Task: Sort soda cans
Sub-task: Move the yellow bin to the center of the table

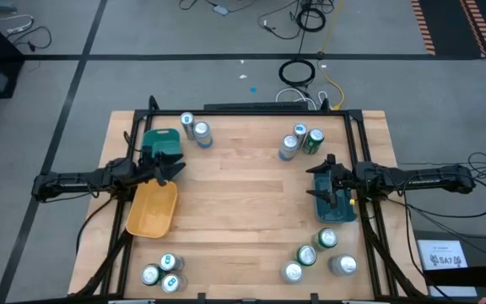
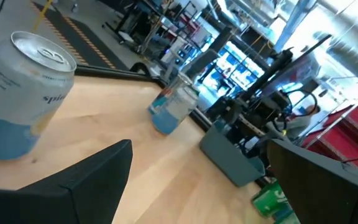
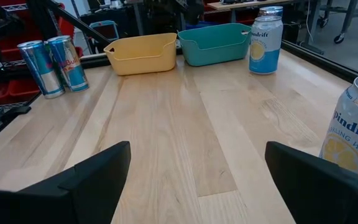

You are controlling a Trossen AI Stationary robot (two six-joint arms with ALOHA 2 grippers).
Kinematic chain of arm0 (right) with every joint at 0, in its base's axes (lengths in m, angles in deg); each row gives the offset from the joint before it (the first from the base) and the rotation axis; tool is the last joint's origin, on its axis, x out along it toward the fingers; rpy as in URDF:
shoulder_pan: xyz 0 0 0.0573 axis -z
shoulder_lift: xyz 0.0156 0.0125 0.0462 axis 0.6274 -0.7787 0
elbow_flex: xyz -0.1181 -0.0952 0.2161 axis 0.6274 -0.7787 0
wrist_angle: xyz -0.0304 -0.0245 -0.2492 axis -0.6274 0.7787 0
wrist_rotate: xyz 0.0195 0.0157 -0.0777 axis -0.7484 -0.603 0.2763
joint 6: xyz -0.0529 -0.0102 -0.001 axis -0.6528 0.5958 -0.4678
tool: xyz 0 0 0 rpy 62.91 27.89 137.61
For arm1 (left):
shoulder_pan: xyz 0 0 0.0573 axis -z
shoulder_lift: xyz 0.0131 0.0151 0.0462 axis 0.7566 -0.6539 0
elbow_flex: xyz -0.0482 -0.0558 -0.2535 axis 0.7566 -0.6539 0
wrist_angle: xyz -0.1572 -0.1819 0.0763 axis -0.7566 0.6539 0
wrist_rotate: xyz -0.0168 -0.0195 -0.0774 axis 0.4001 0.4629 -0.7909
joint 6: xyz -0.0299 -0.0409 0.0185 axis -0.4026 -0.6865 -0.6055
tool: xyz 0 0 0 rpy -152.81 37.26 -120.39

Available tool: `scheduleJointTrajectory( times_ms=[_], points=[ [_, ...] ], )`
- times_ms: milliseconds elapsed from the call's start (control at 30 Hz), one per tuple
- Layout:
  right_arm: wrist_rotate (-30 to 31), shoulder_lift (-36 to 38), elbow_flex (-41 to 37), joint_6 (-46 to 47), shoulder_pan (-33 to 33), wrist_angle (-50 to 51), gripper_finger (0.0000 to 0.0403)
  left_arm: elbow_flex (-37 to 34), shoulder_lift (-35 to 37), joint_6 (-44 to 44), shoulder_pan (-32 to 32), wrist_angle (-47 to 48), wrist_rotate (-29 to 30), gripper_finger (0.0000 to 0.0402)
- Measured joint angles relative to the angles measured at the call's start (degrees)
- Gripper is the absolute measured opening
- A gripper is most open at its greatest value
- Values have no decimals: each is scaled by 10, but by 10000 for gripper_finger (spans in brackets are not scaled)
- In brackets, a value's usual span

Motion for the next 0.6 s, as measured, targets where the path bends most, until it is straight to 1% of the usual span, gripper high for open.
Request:
scheduleJointTrajectory(
  times_ms=[67, 133, 200, 300, 367, 433, 500, 600],
  points=[
    [0, 0, 0, 0, 0, 0, 365, 3, 1, 4, 0, -3, 1, 382],
    [0, 0, 0, 0, 0, 0, 365, 18, -3, 38, 0, 26, 1, 382],
    [0, 0, 0, 0, 0, 0, 365, 47, -11, 56, 0, 49, 1, 382],
    [0, 0, 0, 0, 0, 0, 365, 95, -46, 78, 0, 97, 3, 382],
    [0, 0, 0, 0, 0, 0, 365, 142, -83, 86, 1, 132, 3, 382],
    [0, 0, 0, 0, 0, 0, 365, 197, -134, 86, 4, 187, 1, 382],
    [0, 0, 0, 0, 0, 0, 365, 252, -199, 85, 9, 265, 2, 382],
    [0, 0, 0, 0, 0, 0, 365, 337, -301, 55, 12, 339, 33, 382]
  ],
)
